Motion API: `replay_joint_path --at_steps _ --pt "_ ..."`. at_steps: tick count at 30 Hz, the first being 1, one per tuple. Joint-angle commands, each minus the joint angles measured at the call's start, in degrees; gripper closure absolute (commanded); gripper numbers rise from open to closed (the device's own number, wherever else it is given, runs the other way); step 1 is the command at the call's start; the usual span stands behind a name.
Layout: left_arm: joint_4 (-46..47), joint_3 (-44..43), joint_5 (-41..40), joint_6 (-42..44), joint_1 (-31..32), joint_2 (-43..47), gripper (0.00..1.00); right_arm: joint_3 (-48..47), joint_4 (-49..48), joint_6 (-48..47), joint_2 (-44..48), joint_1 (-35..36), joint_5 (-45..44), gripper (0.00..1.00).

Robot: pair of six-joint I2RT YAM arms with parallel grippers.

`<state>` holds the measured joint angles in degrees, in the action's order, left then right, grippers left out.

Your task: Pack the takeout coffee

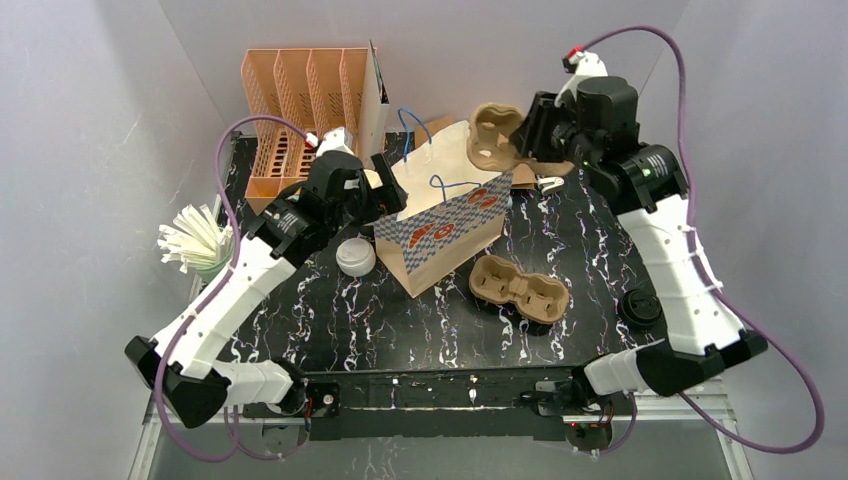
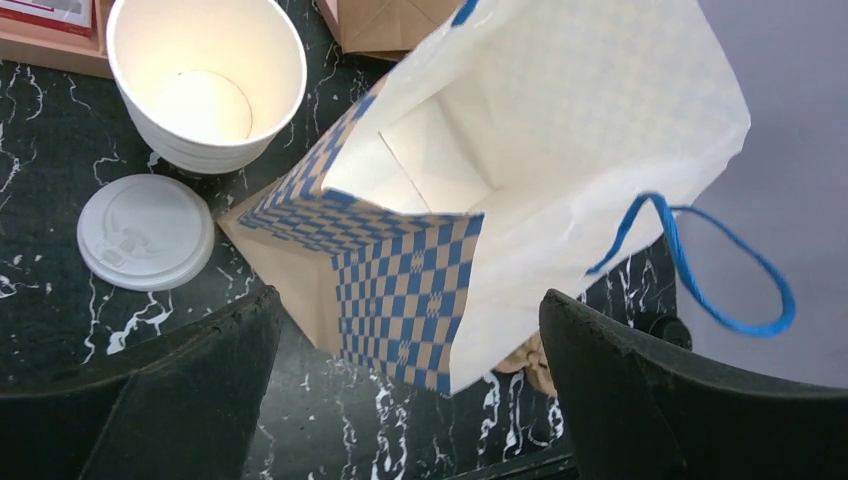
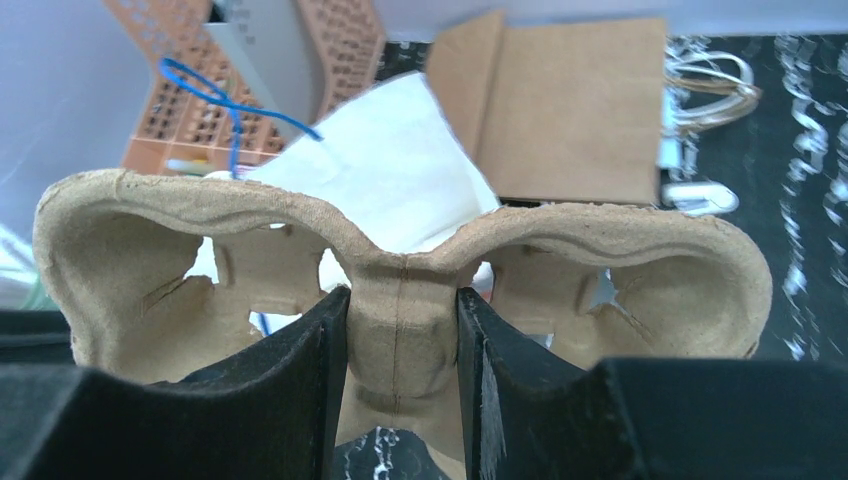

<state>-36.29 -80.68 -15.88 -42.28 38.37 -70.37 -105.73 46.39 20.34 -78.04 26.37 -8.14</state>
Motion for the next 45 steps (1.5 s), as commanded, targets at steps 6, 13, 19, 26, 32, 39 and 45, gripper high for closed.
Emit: replay_joint_path --at_steps 6,13,19,26,32,39,45 --pt "4.34 -0.31 -4.19 -8.90 -1.54 -2.82 0.06 -6.17 -15.67 0.10 -7.37 0.08 28.06 0.70" --pt "3.81 2.09 -5.91 -16.78 -1.59 -4.27 0.10 -5.47 -20.79 2.34 -12.51 0.11 36.64 0.71" --pt "4.48 3.19 -5.54 -19.25 -1.52 -5.77 0.10 -2.66 -22.03 2.41 -14.53 -0.31 38.44 0.72" --pt "5.63 3.25 -6.62 -18.80 -1.51 -7.02 0.11 -3.36 -19.48 4.76 -18.69 -3.58 47.39 0.74" --pt "5.11 3.56 -7.81 -18.67 -1.54 -8.14 0.13 -2.05 -17.58 5.75 -20.08 -4.52 50.32 0.74" --pt "4.17 5.82 -9.33 -17.19 -1.52 -6.04 0.36 -1.97 -11.88 3.79 -22.24 -4.65 48.21 0.75" --pt "3.03 7.93 -9.48 -14.58 -1.59 -2.41 0.54 -3.47 -6.64 1.78 -23.30 -4.66 42.79 0.74"
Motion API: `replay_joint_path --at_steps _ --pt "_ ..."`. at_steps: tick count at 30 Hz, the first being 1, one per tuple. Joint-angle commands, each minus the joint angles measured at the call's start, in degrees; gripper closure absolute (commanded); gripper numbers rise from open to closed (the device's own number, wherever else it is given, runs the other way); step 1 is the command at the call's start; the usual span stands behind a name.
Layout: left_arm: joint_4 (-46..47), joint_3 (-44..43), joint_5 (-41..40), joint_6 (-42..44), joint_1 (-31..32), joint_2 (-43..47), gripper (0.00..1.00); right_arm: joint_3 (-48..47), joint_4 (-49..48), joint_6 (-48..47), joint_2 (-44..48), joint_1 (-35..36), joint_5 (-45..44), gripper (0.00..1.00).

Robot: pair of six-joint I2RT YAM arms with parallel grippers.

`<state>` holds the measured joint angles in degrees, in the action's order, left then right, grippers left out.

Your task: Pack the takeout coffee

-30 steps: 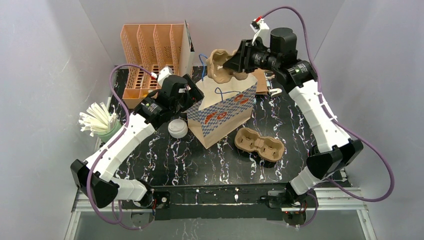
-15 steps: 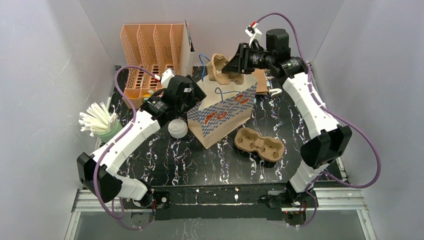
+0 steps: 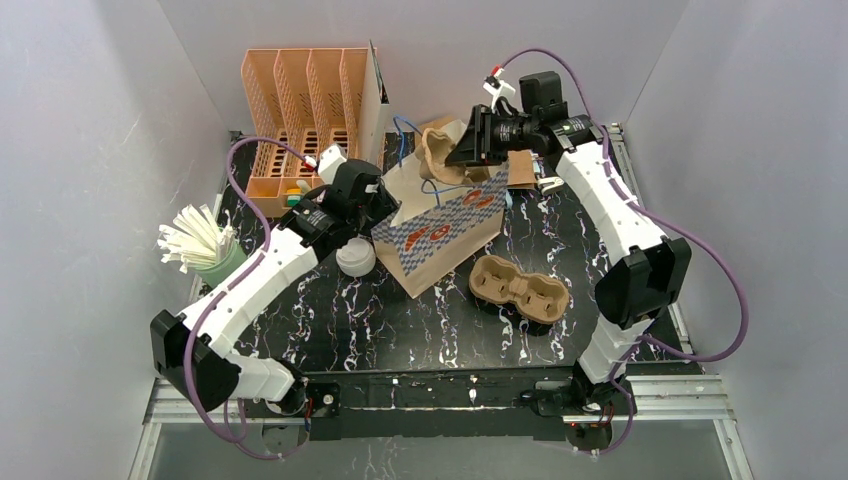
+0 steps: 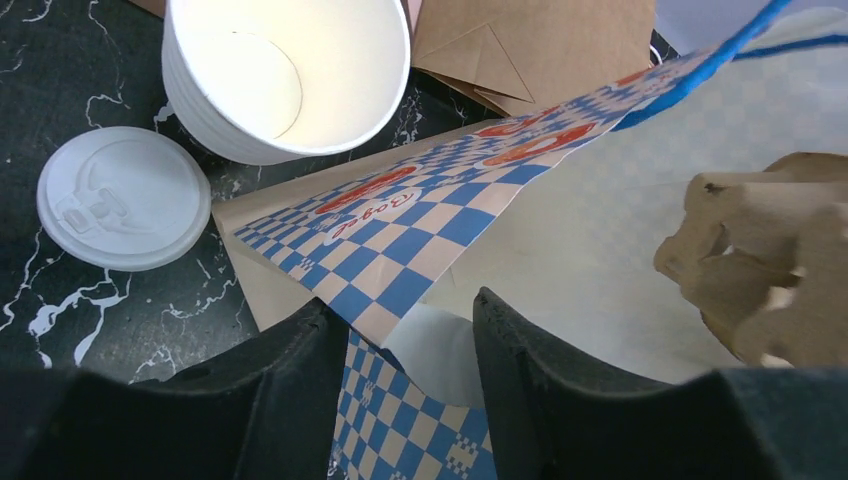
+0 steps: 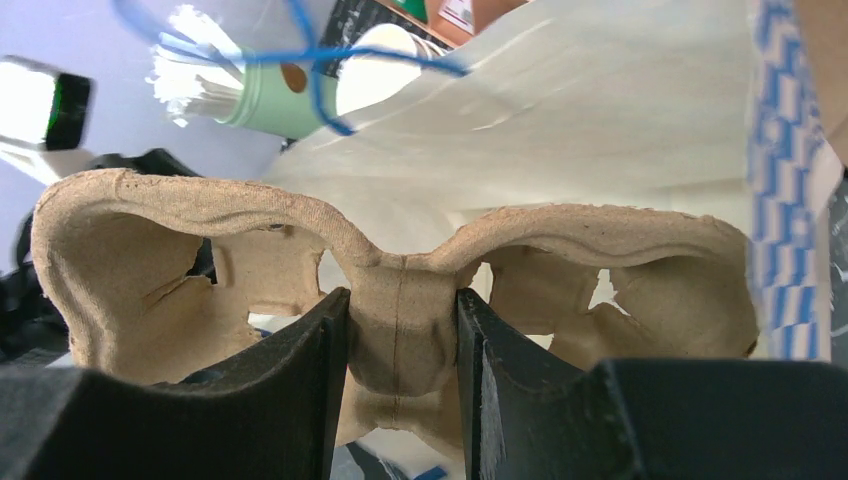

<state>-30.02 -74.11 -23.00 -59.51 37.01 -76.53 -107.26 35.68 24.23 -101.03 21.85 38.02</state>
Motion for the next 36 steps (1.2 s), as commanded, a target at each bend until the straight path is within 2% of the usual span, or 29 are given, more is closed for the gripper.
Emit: replay_joint_path --at_steps 1,9,18,23,29,36 --pt "-3.49 1.43 -2.20 3.09 -0.18 4.30 0.57 -2.45 5.46 -2.46 -0.40 -0.14 -4.94 0.74" --pt "-3.92 0.83 3.79 8.83 -0.19 6.30 0.61 -5.49 14.09 -6.70 0.97 -0.14 -16.09 0.74" --pt "-3.82 -1.88 13.32 12.75 -0.14 3.64 0.75 -5.07 20.74 -11.85 2.96 3.73 -26.88 0.73" --pt "-3.81 -3.07 13.70 13.93 -0.15 3.13 0.82 -2.59 20.66 -13.95 4.44 7.04 -31.80 0.73" --pt "-4.19 -6.39 16.67 15.91 -0.15 1.57 0.98 -0.97 18.23 -14.89 5.82 11.19 -37.26 0.73" --pt "-4.74 -6.93 17.63 16.40 -0.21 1.34 1.00 1.81 15.94 -14.18 7.18 15.36 -42.34 0.74"
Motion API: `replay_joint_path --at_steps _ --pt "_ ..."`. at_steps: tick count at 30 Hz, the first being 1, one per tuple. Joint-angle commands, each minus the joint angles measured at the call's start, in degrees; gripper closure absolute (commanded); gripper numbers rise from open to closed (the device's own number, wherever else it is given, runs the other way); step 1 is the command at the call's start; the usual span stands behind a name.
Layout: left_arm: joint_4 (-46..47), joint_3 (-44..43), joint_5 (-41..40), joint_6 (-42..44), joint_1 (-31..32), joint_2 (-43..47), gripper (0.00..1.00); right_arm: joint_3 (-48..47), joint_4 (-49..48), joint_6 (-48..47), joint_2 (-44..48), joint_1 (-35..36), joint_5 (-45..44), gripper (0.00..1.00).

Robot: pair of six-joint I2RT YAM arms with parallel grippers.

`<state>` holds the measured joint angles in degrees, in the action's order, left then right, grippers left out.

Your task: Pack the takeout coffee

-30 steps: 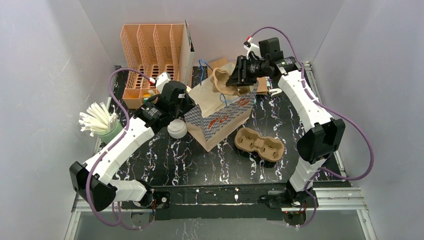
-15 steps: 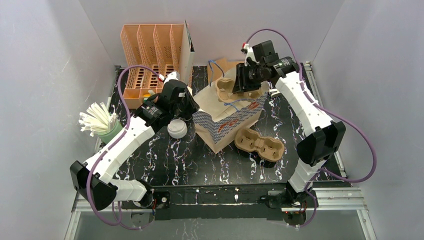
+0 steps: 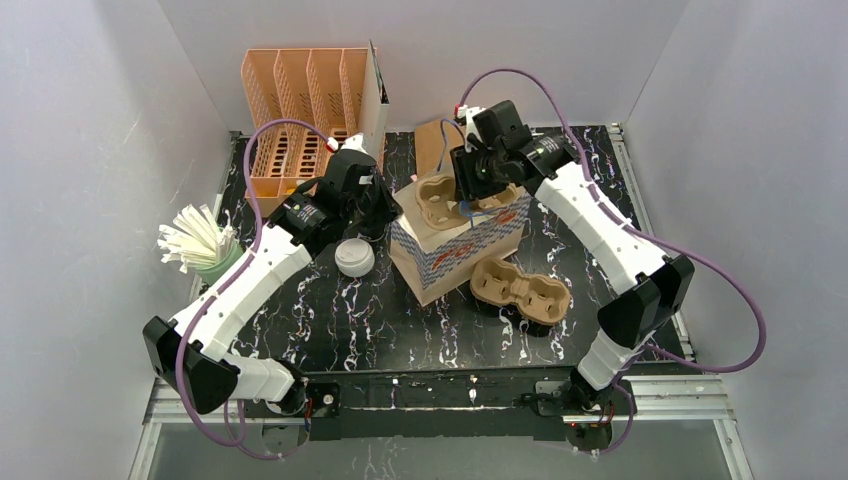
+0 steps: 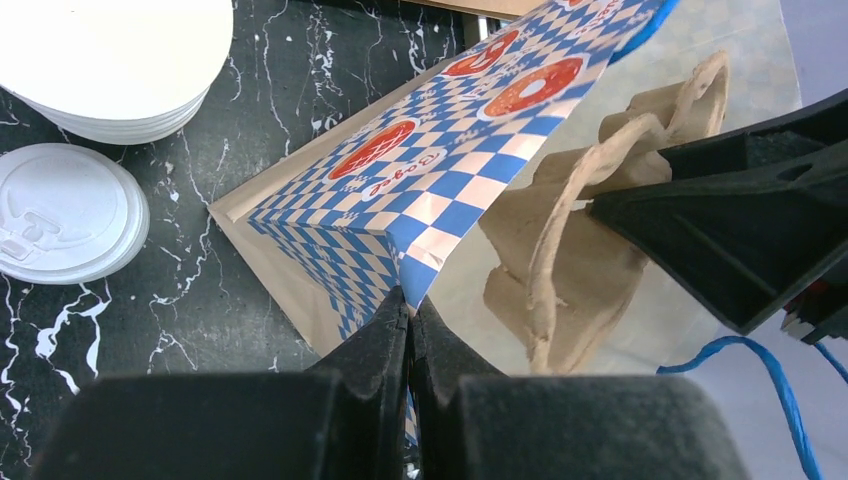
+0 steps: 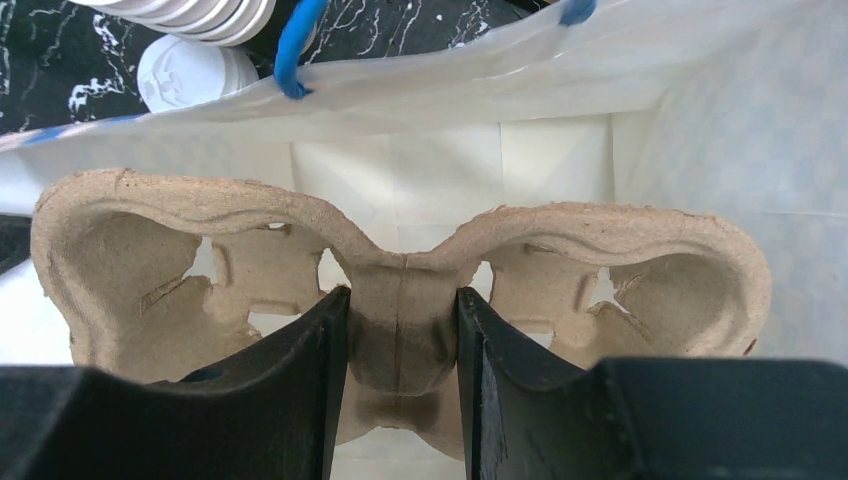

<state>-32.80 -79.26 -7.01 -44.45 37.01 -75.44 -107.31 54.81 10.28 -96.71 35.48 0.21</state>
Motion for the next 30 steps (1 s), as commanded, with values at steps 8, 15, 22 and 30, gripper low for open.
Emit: replay_joint_path --at_steps 8,15,22,30 --pt "-2.07 -0.93 -0.02 0.71 -0.19 1.44 1.00 8.50 -7.70 0.15 4.06 5.06 -12.48 0.74" --pt "-3.33 -0.80 -2.49 0.39 -0.18 1.90 1.00 16.81 -15.67 -2.51 6.26 6.66 -13.95 0.74" --pt "-4.07 -0.99 -2.97 0.19 -0.27 1.07 1.00 22.62 -20.01 -3.66 7.43 8.47 -12.65 0.74" --pt "-4.51 -2.29 -2.29 -0.75 -2.00 0.21 1.00 25.24 -19.92 -4.65 6.92 9.74 -12.95 0.74"
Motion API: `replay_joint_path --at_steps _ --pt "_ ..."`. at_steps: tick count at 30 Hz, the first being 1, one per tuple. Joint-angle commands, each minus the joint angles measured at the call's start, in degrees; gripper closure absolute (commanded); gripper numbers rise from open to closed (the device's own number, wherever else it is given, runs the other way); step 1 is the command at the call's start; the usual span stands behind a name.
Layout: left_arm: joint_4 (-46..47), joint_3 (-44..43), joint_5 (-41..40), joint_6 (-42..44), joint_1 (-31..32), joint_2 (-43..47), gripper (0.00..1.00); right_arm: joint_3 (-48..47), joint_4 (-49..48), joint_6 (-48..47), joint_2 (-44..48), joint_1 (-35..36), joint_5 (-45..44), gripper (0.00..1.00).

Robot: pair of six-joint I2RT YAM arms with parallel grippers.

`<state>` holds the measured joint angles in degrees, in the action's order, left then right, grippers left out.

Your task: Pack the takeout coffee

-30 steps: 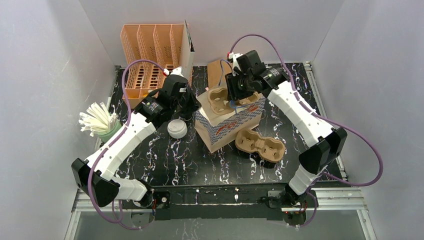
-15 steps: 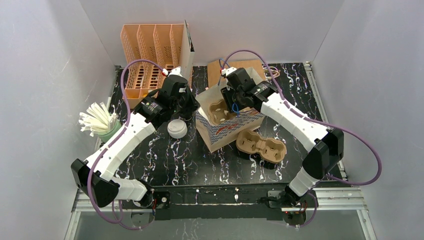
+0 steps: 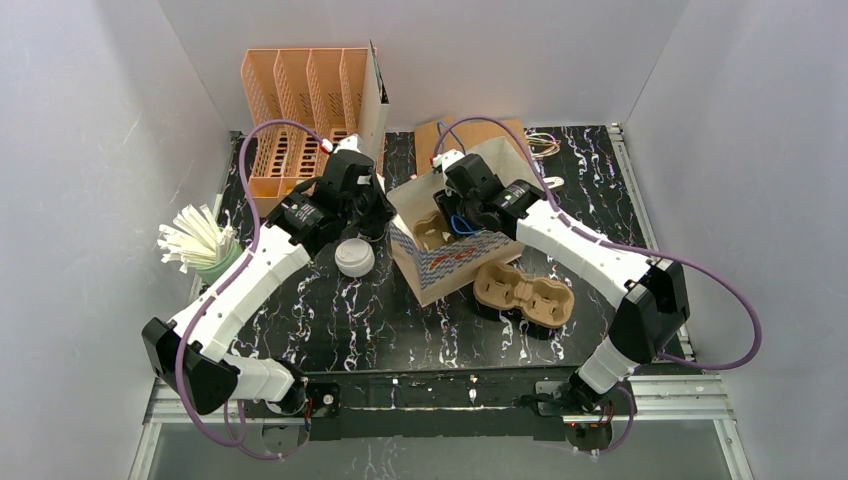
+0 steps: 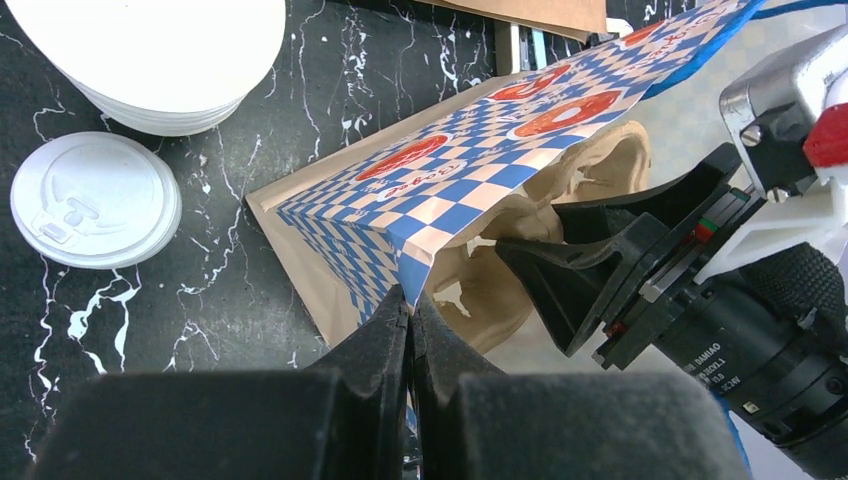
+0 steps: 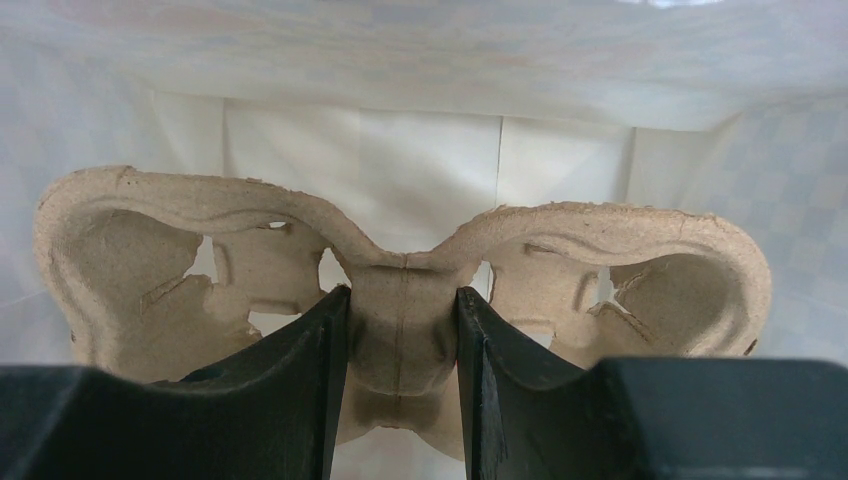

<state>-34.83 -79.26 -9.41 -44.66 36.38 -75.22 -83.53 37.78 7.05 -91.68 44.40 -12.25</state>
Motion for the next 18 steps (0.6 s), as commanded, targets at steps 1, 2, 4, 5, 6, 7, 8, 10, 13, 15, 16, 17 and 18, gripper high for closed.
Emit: replay_joint_path --at_steps 1,2,4,5,6,7,8,10,13,15,16,17,18 --pt "-2.52 -2.40 0.63 -0.66 -1.75 -0.21 1.00 2.24 -3.42 -1.57 2.29 0.99 -0.45 0.74" --pt "-2.52 -2.46 1.13 -0.76 -2.09 -0.33 1.00 3.10 -4.11 -1.58 2.63 1.03 -0.37 0.74" --pt "-2.33 -2.56 1.40 -0.90 -2.63 -0.51 1.00 4.06 -4.50 -1.41 2.66 1.11 -0.15 0.74" --pt "-2.28 -2.65 1.53 -0.90 -2.89 -0.65 1.00 4.27 -4.32 -1.42 2.34 1.10 -0.08 0.75" --pt "-2.34 -2.79 1.72 -0.92 -3.11 -0.71 1.00 4.40 -4.11 -1.36 1.97 1.20 -0.08 0.75" --pt "-2.28 -2.84 2.02 -0.90 -3.27 -0.84 1.00 4.53 -3.84 -1.34 1.59 1.26 -0.06 0.75" --pt "-2.22 -2.90 2.22 -0.89 -3.39 -0.93 1.00 4.75 -3.62 -1.34 1.29 1.30 -0.01 0.76" --pt "-1.95 -2.70 2.70 -1.03 -3.42 -1.11 1.00 5.40 -3.90 -1.25 1.08 1.30 -0.09 0.76" --pt "-1.22 -2.19 3.22 -1.29 -3.51 -1.08 1.00 6.07 -4.14 -1.00 0.64 1.30 -0.41 0.76" --pt "-0.82 -2.04 3.61 -1.45 -3.52 -1.12 1.00 5.85 -3.37 -0.92 -0.32 1.30 -0.47 0.76" --pt "-0.76 -2.14 3.69 -1.42 -3.51 -1.15 1.00 5.44 -2.65 -0.86 -1.05 1.30 -0.39 0.76" --pt "-0.77 -2.30 3.59 -1.41 -3.51 -1.23 1.00 4.97 -1.96 -0.70 -1.77 1.30 -0.52 0.76" --pt "-0.76 -2.51 3.61 -1.33 -3.51 -1.36 1.00 4.55 -1.27 -0.41 -2.43 1.30 -0.88 0.77"
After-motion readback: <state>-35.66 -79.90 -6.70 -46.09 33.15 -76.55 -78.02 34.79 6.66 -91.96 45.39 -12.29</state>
